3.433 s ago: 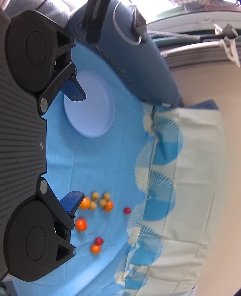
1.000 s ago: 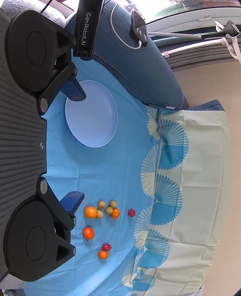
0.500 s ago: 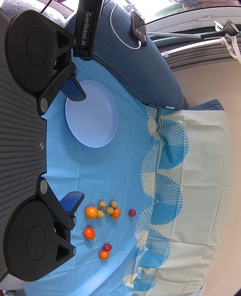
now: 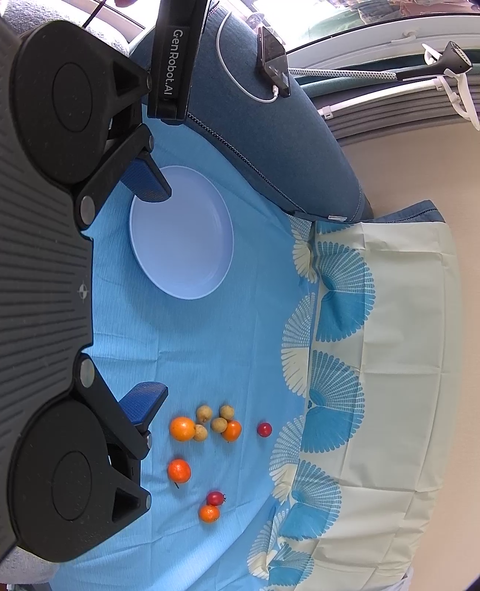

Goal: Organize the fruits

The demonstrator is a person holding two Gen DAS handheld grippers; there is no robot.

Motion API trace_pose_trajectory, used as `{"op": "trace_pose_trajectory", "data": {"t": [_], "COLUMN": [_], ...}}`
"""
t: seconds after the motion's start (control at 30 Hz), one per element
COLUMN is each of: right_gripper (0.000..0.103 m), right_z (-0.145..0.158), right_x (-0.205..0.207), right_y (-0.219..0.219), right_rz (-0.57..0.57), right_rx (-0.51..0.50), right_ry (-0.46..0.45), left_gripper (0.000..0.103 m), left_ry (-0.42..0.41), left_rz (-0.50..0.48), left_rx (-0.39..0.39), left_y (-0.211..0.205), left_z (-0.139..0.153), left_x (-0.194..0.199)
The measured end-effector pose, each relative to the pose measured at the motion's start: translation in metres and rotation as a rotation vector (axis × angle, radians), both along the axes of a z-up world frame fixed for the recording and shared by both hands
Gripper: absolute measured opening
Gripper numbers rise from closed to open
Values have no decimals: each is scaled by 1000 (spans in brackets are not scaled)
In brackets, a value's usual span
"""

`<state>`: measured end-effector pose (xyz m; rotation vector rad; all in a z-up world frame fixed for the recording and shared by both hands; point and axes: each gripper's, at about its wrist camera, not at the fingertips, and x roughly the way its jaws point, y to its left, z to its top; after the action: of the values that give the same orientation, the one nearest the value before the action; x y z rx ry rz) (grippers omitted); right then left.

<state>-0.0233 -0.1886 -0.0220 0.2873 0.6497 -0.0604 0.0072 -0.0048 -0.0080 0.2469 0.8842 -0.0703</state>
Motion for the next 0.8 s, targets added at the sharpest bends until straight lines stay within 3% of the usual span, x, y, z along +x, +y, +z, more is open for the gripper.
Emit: {"op": "trace_pose_trajectory", "data": {"t": [0.43, 0.8], "right_gripper": [103, 103], "right_z": [-8, -25], "right_x": [-12, -28], "right_y": [-23, -80], "right_rz": [-56, -229], "right_rx": [57, 98], "right_ry": [-21, -26], "left_gripper": [103, 103], "left_ry": [-4, 10], "left_rz": [-52, -139], "left_rx": [41, 83], "left_y": [-25, -73], "left_z": [1, -6], "left_x": [-10, -19]}}
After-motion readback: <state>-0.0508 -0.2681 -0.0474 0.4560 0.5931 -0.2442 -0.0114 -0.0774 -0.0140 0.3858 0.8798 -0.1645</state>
